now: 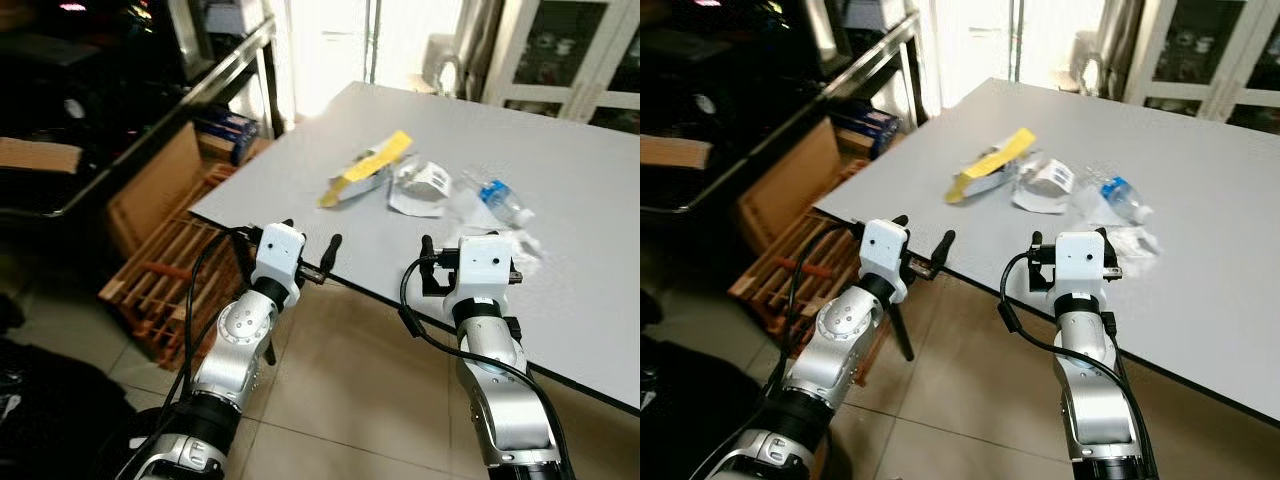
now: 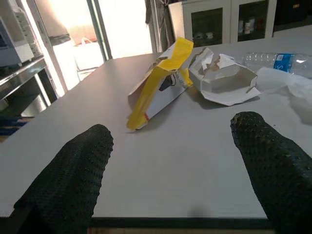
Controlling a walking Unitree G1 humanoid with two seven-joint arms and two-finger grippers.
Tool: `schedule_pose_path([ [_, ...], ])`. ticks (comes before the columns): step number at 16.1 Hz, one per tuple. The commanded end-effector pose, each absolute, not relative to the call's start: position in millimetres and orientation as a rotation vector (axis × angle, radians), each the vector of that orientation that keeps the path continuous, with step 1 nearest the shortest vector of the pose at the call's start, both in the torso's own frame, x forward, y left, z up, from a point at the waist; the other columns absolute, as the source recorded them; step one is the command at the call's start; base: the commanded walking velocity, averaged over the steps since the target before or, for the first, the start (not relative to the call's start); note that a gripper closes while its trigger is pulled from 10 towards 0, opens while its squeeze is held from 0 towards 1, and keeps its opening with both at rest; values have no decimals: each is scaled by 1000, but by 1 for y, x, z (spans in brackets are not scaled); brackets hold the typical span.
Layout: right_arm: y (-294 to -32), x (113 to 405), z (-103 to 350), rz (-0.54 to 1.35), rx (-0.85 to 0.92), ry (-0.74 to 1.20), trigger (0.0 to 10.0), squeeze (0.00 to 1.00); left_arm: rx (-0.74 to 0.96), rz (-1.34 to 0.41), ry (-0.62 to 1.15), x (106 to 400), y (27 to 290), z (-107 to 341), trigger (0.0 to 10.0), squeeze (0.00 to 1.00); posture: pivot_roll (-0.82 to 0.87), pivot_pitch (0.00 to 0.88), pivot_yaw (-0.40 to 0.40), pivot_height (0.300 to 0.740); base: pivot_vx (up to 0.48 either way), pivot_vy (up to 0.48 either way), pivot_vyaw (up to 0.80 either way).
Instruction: Picking trash to rubbish bin
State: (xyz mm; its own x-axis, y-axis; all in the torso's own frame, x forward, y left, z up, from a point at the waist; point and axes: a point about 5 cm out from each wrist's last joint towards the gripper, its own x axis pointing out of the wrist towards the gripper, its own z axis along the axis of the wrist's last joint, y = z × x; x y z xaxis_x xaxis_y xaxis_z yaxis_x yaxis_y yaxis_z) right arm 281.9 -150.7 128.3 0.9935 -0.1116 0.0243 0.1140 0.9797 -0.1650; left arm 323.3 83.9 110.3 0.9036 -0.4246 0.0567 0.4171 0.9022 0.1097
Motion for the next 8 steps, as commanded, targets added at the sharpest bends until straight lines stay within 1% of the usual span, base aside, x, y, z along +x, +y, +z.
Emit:
schedule_pose_path([
  [1,-151,283,129,-107,-151,-7,10000,0,95,-434,-76,322,83,109,10000,0,-95,43,57,740,0,0,0],
  [4,-150,289,128,-105,-97,18,10000,0,88,-446,-79,322,80,110,10000,0,-98,42,61,740,0,0,0],
  [8,-159,298,128,-151,-109,34,10000,0,90,-459,-80,321,81,110,10000,0,-88,46,72,740,0,0,0],
])
